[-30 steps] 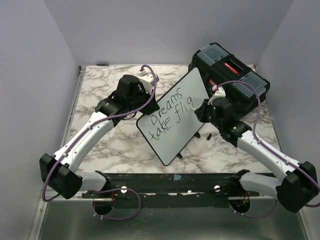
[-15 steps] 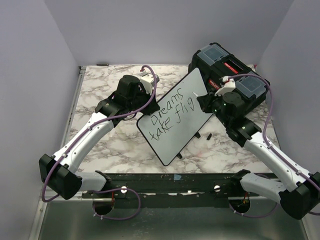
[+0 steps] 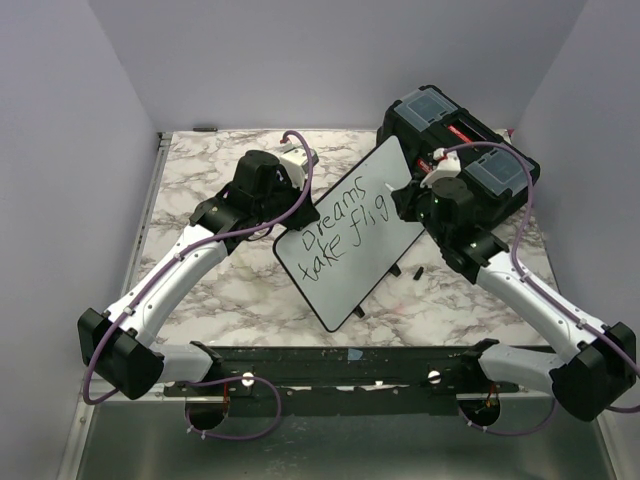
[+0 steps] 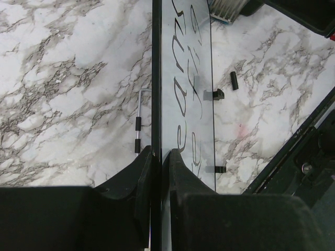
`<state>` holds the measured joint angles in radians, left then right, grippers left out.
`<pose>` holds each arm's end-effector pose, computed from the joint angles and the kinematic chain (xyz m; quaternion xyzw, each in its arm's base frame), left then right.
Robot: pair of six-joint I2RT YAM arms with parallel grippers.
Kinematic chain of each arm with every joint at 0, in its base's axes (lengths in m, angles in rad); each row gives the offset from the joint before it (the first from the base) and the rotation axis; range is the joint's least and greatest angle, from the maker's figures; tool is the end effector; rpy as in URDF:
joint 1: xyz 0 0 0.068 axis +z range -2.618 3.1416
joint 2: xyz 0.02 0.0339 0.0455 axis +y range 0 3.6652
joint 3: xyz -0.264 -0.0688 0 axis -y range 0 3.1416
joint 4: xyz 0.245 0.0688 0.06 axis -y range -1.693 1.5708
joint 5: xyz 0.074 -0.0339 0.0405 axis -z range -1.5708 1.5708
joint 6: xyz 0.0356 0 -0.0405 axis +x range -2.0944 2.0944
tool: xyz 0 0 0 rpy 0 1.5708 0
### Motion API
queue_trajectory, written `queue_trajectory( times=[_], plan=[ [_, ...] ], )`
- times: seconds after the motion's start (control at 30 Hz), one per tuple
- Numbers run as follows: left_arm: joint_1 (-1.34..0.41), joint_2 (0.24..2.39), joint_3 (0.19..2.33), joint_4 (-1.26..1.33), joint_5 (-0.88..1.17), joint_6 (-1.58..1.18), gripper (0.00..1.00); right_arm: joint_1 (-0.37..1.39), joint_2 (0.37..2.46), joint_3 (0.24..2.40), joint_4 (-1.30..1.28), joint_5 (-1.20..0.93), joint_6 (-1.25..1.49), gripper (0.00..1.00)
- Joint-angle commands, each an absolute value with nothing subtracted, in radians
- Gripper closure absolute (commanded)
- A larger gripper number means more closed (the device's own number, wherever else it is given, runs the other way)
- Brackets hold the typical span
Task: Write a sentence on the whiteboard
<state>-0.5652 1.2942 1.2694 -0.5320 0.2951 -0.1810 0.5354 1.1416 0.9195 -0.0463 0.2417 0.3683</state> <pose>0.2360 -0.1620 0.3643 0.2352 0.8352 -0.2947 0.4004 0.2340 0.1289 0.3293 0.0069 0.7929 0.1765 0.5832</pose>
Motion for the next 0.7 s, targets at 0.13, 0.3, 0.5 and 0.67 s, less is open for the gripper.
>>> queue_trajectory(
  times=[0.13, 0.3, 0.5, 0.67],
  plan=[
    [-0.595, 1.319, 1.220, -0.692, 0.255, -0.080, 1.00, 0.523, 1.186, 0.953, -0.010, 0.251, 0.347, 0.99],
    [-0.597, 1.324, 1.221, -0.693, 0.254, -0.079, 1.00, 0.510, 1.207, 0.950, 0.021, 0.238, 0.351, 0.99],
    [-0.597, 1.326, 1.220, -0.693, 0.250, -0.079, 1.00, 0.505, 1.211, 0.923, 0.029, 0.209, 0.362, 0.99],
    [-0.597, 1.327, 1.221, -0.693, 0.251, -0.079, 1.00, 0.504, 1.214, 0.904, 0.029, 0.179, 0.373, 0.99]
  ],
)
